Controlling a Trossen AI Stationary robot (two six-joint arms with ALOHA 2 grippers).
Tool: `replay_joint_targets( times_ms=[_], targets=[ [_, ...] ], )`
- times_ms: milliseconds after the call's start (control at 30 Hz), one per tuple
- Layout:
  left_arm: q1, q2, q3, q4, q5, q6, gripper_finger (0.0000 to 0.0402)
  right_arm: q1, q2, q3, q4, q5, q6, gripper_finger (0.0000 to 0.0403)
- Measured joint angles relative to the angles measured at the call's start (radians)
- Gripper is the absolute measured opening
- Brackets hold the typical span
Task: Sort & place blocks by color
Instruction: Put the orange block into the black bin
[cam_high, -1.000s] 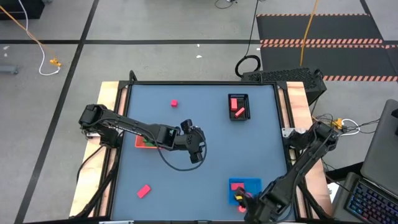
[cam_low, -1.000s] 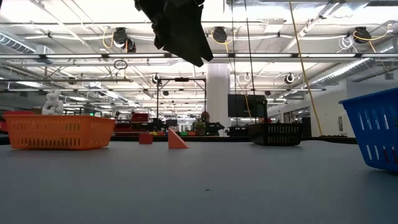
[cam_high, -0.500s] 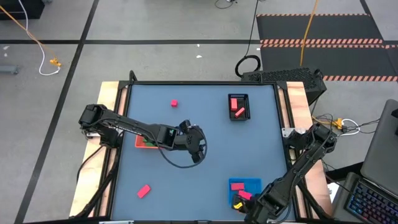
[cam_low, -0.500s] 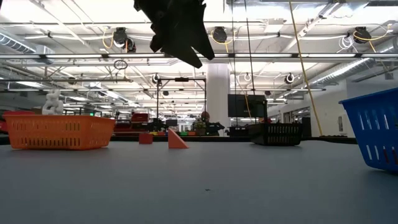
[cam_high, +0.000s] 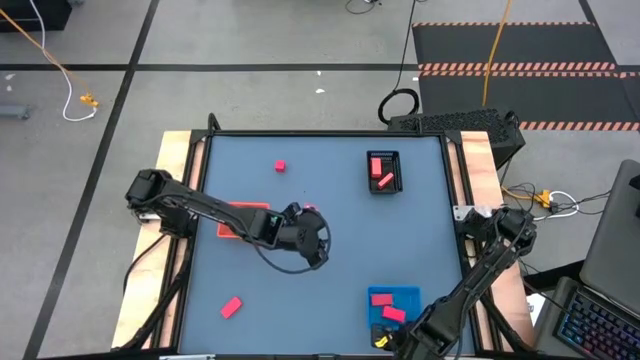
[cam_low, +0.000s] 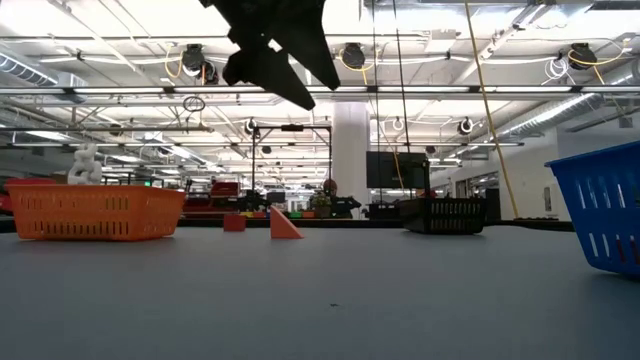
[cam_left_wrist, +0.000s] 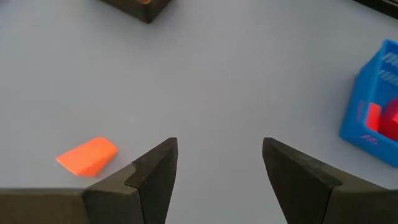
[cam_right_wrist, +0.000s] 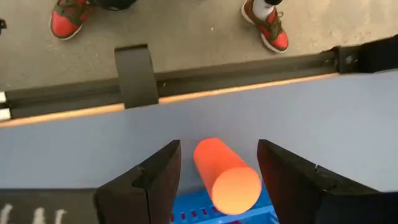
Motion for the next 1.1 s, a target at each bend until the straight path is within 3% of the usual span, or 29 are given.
replay_joint_targets(
  times_ms=[433, 1100],
  targets=[
    [-0.076, 0.0, 0.0, 0.001, -0.054, -0.035, 0.0239, -0.027, 0.031, 0.0, -0.002, 0.023, -0.042, 0.0208],
    [-0.088, 0.059, -0.002, 0.01, -0.056, -0.035, 0.0239, -0.03, 0.051, 0.0, -0.057, 0.023, 0.004, 0.0208]
  ],
)
